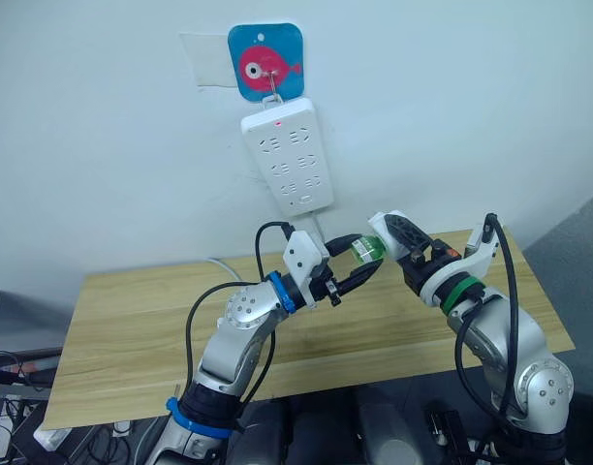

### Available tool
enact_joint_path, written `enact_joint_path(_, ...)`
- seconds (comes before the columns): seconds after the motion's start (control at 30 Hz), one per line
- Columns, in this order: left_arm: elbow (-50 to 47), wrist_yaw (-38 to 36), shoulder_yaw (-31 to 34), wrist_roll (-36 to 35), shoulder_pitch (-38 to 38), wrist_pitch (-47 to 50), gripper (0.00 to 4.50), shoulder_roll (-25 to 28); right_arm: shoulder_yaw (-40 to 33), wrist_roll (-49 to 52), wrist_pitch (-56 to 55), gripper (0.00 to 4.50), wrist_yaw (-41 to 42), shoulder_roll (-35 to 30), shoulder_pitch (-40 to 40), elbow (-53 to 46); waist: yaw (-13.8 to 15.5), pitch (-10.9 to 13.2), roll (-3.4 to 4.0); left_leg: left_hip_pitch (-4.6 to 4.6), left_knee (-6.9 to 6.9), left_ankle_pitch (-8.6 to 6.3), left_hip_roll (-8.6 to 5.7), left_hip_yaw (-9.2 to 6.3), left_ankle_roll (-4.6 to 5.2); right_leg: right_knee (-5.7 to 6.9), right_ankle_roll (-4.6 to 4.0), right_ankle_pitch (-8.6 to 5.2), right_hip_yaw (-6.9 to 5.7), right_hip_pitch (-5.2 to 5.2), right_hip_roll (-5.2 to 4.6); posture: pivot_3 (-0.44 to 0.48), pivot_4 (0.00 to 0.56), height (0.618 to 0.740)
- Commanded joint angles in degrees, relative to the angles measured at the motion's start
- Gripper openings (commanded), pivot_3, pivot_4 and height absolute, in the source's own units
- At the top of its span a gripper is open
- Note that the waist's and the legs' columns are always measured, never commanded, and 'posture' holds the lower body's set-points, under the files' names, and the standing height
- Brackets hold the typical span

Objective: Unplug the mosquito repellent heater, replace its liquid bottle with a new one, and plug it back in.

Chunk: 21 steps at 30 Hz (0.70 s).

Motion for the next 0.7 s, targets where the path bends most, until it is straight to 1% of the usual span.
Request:
enact_joint_path(0.03,-0.99,0.66,0.05,-0.05,0.14,-0.47,2.27,-0.47,1.16,1.82,-1.07,2.92,1.05,-0.54,-0.11,-4.03,0.0,0.08,-0.05,0.0,0.0,0.0,0.0,0.0,0.0,0.0,0.0,0.0,0.0,0.0,0.0,-0.249,0.288,0.74)
enact_joint_path(0.2,-0.59,0.37,0.22,0.43,-0.48,-0.63,2.27,0.17,2.02,2.85,-0.77,2.92,1.57,-2.68,0.27,-4.14,0.03,0.2,-0.11,0.0,0.01,0.0,0.0,-0.01,0.0,0.0,0.0,0.0,0.0,0.0,0.0,-0.247,0.281,0.74)
enact_joint_path(0.27,-0.29,-0.98,0.4,0.08,-0.84,-1.0,2.27,1.01,1.87,4.72,-0.2,3.66,2.73,-4.19,0.53,-3.66,0.04,0.21,-0.12,-0.01,0.01,0.0,0.0,-0.01,0.0,-0.01,0.0,0.0,0.0,0.0,0.0,-0.247,0.281,0.74)
enact_joint_path(0.3,-0.08,-1.73,0.55,-0.15,-1.01,-1.23,2.27,1.47,1.63,5.92,0.12,3.91,3.39,-5.12,0.63,-3.32,0.0,0.21,-0.12,-0.01,0.0,0.0,0.0,-0.01,0.0,-0.01,0.0,0.0,-0.01,0.0,0.0,-0.247,0.281,0.74)
enact_joint_path(0.37,1.1,-5.43,1.1,-1.36,-1.93,-2.32,2.27,3.55,-0.7,10.03,4.0,4.48,7.77,-9.66,0.36,-0.62,0.05,0.28,-0.13,-0.01,0.01,0.0,0.02,-0.01,0.0,0.0,-0.01,0.0,-0.01,0.0,0.01,-0.254,0.276,0.74)
enact_joint_path(0.43,2.21,-7.87,1.44,-2.23,-2.68,-3.15,2.27,4.76,-2.19,11.45,6.89,4.48,11.83,-12.56,0.05,1.49,0.05,0.31,-0.17,-0.01,0.04,0.0,0.02,0.01,0.0,-0.01,-0.01,0.0,-0.01,0.01,0.04,-0.256,0.276,0.74)
enact_joint_path(0.47,2.82,-9.46,1.76,-2.93,-3.23,-3.1,2.27,5.6,-3.08,11.45,10.15,4.48,14.97,-14.89,-0.51,3.89,0.04,0.31,-0.17,-0.01,0.05,0.0,0.03,0.03,0.0,-0.03,-0.01,0.0,-0.01,0.02,0.04,-0.256,0.276,0.74)
enact_joint_path(0.57,3.25,-16.7,2.18,-5.56,-5.07,-3.6,2.27,8.79,-6.55,11.45,23.22,4.48,26.43,-22.78,-4.27,15.17,0.03,0.49,-0.21,-0.02,0.11,0.0,0.04,0.1,0.0,-0.02,-0.01,0.01,0.0,0.03,0.06,-0.258,0.276,0.74)
enact_joint_path(0.7,3.67,-23.08,1.54,-6.68,-5.59,-5.62,2.27,11.08,-8.64,11.45,39.31,4.48,41.22,-27.61,-9.79,28.79,0.15,0.61,-0.23,-0.04,0.19,-0.01,0.11,0.15,0.03,-0.05,-0.03,0.02,0.01,0.04,0.14,-0.249,0.284,0.74)
